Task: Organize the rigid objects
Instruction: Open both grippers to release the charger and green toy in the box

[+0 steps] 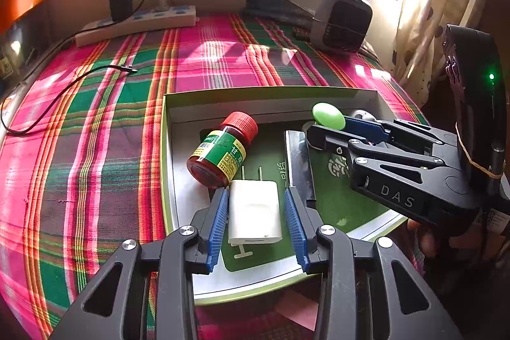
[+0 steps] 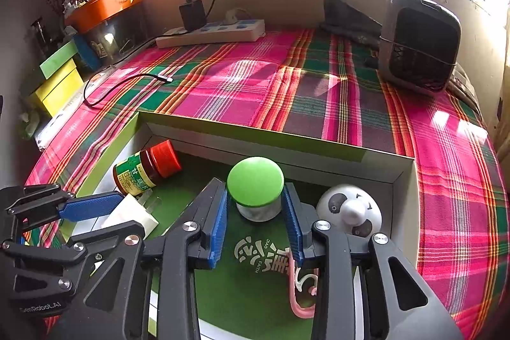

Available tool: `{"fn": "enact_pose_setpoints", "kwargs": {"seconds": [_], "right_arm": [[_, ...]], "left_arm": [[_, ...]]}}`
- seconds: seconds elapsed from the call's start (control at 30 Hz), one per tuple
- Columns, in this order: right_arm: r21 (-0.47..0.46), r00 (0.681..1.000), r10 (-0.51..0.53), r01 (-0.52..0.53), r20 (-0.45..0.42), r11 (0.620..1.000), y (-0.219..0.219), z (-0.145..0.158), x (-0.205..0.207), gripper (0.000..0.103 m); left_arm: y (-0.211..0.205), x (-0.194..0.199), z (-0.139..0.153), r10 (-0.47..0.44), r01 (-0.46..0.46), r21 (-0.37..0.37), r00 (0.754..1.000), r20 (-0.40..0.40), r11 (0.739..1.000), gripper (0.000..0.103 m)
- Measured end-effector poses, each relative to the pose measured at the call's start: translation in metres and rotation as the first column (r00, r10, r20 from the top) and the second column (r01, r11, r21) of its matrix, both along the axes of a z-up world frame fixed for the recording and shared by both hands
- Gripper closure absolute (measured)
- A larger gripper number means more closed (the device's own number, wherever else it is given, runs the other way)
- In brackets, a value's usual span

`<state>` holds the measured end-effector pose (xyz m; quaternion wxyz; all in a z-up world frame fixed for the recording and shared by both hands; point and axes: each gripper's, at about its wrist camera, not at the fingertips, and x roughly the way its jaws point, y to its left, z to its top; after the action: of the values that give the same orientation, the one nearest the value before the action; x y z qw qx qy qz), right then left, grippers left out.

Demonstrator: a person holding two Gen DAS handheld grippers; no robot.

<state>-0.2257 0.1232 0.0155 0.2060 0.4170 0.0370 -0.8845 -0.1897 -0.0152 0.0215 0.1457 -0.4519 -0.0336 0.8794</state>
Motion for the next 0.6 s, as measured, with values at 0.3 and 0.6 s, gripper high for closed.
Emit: {"fn": "enact_pose_setpoints", "kwargs": {"seconds": [0.3,0.6], "right_arm": [[-0.015,1.0,-0.01,0.01,-0.013,1.0,0.003,0.004,0.007,0.06],[-0.026,0.999,-0.013,0.012,-0.033,1.0,0.005,0.014,0.02,0.053]], "left_arm": [[0.001,0.007,0.005,0.007,-0.007,0.009,1.0,-0.004,1.0,0.057],[0.0,0.022,0.015,0.016,-0.016,0.007,1.0,-0.023,1.0,0.056]]}}
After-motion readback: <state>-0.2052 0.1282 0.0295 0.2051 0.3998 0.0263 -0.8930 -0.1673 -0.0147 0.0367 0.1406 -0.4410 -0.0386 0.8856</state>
